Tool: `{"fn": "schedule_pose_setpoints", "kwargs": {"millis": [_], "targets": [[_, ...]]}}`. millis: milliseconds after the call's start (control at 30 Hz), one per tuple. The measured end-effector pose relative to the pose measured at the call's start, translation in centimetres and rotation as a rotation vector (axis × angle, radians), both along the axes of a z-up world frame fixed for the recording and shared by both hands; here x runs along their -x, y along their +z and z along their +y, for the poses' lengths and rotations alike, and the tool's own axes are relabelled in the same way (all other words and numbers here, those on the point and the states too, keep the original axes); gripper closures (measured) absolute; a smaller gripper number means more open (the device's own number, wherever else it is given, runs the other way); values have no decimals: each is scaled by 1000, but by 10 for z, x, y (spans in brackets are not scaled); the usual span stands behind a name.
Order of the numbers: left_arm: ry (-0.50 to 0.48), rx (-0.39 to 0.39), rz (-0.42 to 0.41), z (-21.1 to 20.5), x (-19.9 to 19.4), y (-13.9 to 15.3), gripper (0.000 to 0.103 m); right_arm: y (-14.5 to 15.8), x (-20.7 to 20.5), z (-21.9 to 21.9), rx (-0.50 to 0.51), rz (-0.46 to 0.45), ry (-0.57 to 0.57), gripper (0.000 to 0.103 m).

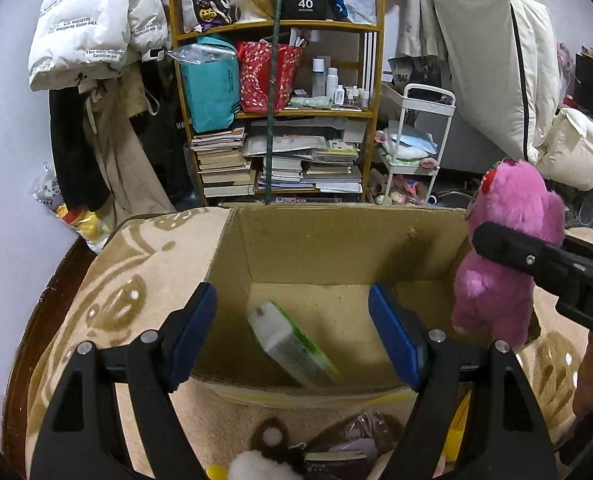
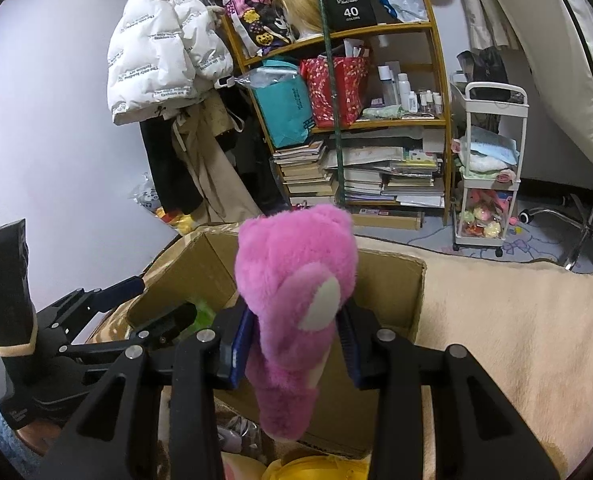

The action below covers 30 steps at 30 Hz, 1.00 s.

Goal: Organize soft objects
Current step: 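Open both tools to drop the green pack and pink bear into the box, then move both tools back toward the remaining pile of soft items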

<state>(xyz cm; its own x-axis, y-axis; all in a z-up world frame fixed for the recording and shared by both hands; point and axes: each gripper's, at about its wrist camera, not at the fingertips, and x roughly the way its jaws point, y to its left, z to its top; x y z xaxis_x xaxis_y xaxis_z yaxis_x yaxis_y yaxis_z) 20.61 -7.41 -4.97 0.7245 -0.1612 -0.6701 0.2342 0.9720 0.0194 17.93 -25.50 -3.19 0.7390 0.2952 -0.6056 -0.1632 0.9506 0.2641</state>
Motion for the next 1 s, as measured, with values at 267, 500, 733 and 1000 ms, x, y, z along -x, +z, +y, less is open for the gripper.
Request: {"fn": "schedule_pose_setpoints", "kwargs": {"millis": [267,500,733,1000], "targets": [[-19,-26,13,-6,6,5,18,4,3,-6,-39,-16,3,32],[-1,-68,-10,-7,17,15,10,10,13,-12,-55,-26,-21,17],[69,-60,-12,11,29,28,1,25,30,-13,-7,-51,-33,0],[118,-55,-15,35,54,47,1,43,56,-14,12,-60,-46,0]]}}
